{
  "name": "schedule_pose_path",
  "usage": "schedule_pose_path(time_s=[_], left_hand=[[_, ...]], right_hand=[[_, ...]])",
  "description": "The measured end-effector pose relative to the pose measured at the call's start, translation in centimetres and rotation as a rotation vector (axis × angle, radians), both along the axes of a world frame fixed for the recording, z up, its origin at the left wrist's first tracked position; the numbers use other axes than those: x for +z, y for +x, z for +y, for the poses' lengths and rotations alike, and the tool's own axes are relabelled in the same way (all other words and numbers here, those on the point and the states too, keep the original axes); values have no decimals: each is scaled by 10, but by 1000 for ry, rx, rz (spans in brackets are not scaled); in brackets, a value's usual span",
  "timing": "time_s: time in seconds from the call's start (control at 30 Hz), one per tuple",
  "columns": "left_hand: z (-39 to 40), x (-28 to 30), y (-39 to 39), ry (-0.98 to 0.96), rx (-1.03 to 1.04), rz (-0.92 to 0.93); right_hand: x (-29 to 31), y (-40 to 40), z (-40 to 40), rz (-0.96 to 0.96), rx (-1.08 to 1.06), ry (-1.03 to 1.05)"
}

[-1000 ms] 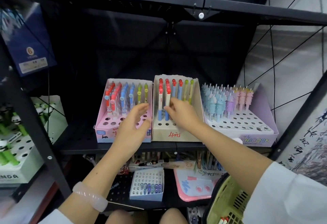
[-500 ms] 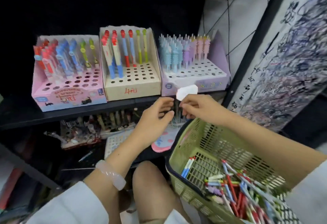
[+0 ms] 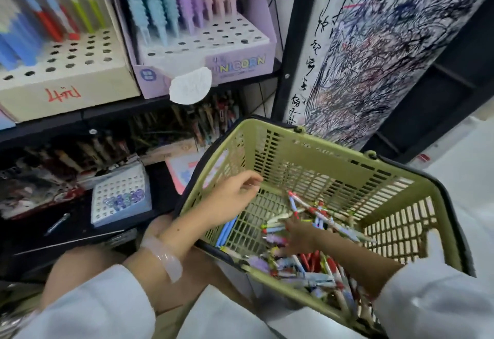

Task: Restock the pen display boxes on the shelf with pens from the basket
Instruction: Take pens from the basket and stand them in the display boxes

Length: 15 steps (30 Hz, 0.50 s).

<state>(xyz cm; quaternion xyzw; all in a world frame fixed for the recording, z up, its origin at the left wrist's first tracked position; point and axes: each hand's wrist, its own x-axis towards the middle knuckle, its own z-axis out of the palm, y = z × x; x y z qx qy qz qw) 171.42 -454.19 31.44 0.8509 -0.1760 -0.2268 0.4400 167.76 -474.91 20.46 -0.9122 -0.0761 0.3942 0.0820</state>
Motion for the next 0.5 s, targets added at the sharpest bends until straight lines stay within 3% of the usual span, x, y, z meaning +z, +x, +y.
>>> schedule_pose_path(time_s=[0.23, 0.5], left_hand=[[-1, -15, 3, 37, 0, 48], [-3, -22, 2, 12, 3, 111]], right_hand=[[-31, -14, 6, -42, 234, 211], [-34, -8, 18, -143, 433, -67]])
